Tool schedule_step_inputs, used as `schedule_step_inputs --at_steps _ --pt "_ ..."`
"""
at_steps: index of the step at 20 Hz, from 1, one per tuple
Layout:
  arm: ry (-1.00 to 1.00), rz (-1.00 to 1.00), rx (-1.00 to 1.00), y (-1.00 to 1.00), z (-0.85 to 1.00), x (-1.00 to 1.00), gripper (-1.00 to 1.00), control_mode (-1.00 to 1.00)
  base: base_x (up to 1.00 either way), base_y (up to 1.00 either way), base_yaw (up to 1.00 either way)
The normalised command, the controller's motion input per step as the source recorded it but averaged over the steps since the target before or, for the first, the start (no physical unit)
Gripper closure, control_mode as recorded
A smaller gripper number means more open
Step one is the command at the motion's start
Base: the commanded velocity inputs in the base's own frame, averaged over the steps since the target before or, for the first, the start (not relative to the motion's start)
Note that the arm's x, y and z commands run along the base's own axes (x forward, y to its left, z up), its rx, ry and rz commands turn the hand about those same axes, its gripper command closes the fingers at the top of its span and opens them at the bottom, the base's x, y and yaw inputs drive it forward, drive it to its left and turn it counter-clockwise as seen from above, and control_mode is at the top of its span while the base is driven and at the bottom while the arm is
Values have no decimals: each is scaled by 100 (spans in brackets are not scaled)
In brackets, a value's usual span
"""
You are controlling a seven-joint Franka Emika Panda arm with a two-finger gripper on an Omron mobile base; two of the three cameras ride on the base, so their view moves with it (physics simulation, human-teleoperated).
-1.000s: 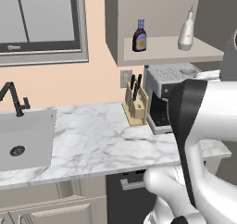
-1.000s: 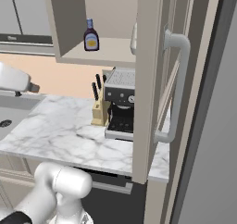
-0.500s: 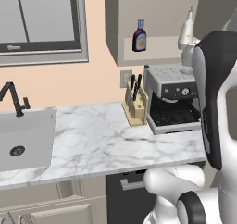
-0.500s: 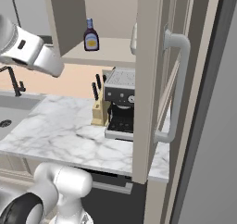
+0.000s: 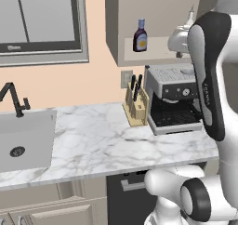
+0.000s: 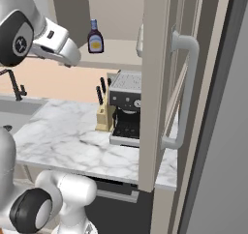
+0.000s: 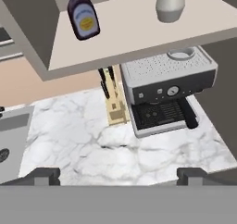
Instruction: Move the condiment bottle and oil and vinegar bottle from the cabinet to the dining counter.
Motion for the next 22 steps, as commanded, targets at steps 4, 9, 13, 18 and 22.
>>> schedule_step_inputs --at_steps 4,9,13,18,22 --pt "-11 9 0 9 0 77 -100 -100 0 0 0" --pt "-10 8 -1 0 0 79 -100 -100 0 0 0" --pt "-8 7 -3 0 0 66 -100 -100 0 0 0" --pt "-2 4 -7 0 9 52 -100 -100 0 0 0" --pt "0 4 -9 4 9 54 -100 -100 0 0 0"
